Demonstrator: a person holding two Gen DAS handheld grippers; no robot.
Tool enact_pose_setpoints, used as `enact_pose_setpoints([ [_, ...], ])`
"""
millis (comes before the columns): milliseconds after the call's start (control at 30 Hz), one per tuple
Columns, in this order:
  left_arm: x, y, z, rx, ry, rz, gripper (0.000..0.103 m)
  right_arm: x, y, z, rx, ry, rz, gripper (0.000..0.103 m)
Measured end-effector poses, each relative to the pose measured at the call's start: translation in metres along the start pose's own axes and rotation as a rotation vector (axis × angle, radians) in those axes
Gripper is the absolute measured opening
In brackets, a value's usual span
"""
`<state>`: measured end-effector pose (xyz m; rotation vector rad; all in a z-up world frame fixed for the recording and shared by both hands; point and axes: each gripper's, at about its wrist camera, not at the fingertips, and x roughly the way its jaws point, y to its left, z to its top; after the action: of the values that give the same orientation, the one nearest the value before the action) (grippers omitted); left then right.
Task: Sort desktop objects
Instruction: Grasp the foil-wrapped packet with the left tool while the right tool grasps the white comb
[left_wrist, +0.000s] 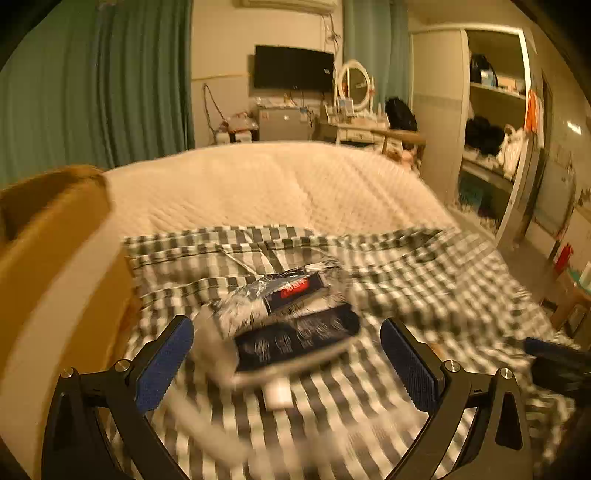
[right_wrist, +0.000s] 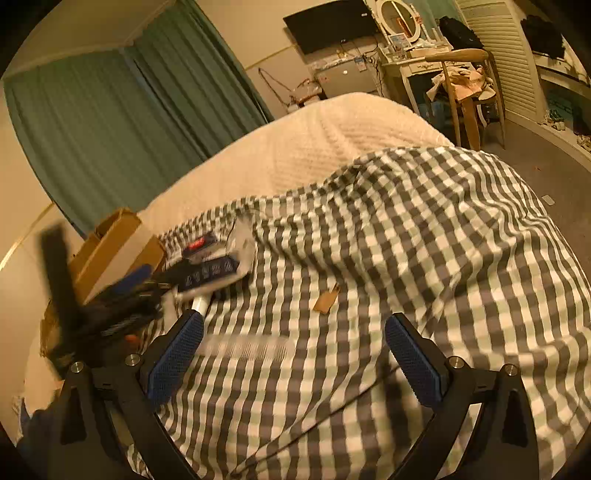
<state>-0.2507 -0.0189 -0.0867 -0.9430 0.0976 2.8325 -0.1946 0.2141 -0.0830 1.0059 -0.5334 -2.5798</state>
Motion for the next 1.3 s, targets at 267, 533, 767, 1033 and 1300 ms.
enact_pose_setpoints([
  [267,0.040,0.017,0.003,-0.005,0.103,0.014,0.012,0.012,0.020,-0.005,-0.137,0.015,-0.034,0.099],
  [533,-0.050,0.011,-0.018,0.068,0.123,0.065,0.011,0.007,0.044,-0.007,-0.276,0.024,-0.006,0.099],
  [767,-0.121,0.017,-0.058,0.052,0.229,0.184,0.011,0.034,0.084,-0.001,-0.590,0.124,0.080,0.096],
  [1033,-0.090,0.014,-0.072,0.082,0.316,-0.049,0.058,0.101,0.102,-0.013,-0.847,0.343,0.202,0.073],
  [1300,-0.060,0.004,-0.075,0.240,0.302,-0.070,0.082,0.116,0.085,-0.024,-0.881,0.481,0.249,0.038],
])
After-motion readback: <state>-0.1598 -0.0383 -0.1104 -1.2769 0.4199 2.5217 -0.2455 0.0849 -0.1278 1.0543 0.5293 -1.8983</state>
